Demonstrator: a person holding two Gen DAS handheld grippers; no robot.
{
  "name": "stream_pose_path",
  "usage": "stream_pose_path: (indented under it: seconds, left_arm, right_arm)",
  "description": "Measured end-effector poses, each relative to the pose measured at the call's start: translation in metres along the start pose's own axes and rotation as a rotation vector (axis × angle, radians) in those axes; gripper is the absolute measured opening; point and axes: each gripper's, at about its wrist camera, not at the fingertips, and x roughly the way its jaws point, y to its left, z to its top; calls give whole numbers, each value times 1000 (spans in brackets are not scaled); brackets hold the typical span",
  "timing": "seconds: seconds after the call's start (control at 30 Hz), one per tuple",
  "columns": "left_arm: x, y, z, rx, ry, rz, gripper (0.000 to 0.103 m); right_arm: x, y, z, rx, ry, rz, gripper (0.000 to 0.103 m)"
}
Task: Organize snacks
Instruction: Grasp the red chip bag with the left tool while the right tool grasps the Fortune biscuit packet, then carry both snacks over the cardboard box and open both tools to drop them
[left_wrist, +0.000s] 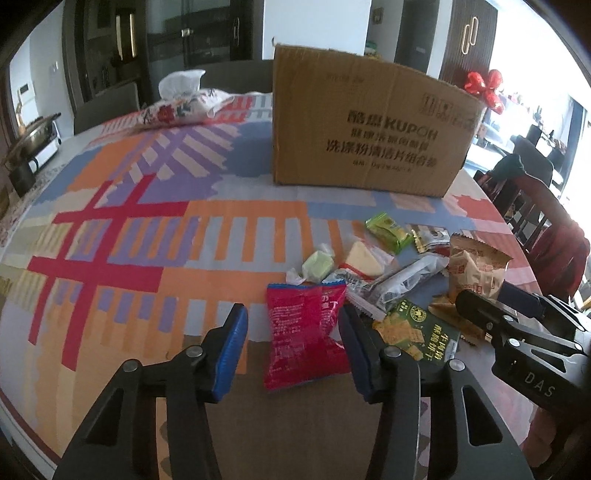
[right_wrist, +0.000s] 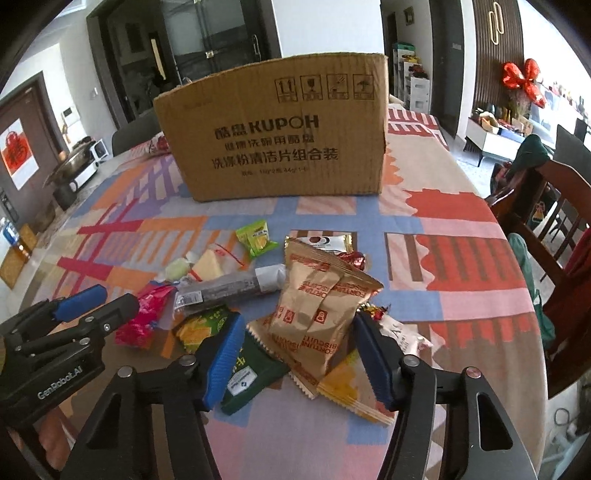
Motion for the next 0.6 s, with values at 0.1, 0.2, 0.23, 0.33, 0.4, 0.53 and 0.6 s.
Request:
stream_pose_path:
  seconds: [0.1, 0.2, 0.23, 0.33, 0.4, 0.53, 0.6]
  left_arm:
    - [7, 0, 1, -10, 20, -15, 46]
    - [13, 1, 3, -25, 36, -34, 42]
    - [14, 1, 3, -27, 39, -35, 41]
    - [15, 1, 4, -27, 35, -36, 39]
    - [16, 1, 3, -26, 32, -44, 37]
    - [12, 0, 1, -12, 10, -37, 32]
    - [10, 0, 1, -10, 1, -34, 31]
  right_arm:
    - [4, 1, 1, -5, 7, -4, 58]
    - [12, 3, 2, -9, 26, -8, 54]
    - [13, 3, 2, -7, 30, -9, 52]
    - [15, 3, 3, -4, 38, -5, 48]
    - [14, 4, 3, -8, 34, -8, 46]
    - [11, 4, 2, -10, 25, -12, 43]
    - [8, 4, 1, -13, 14, -11, 43]
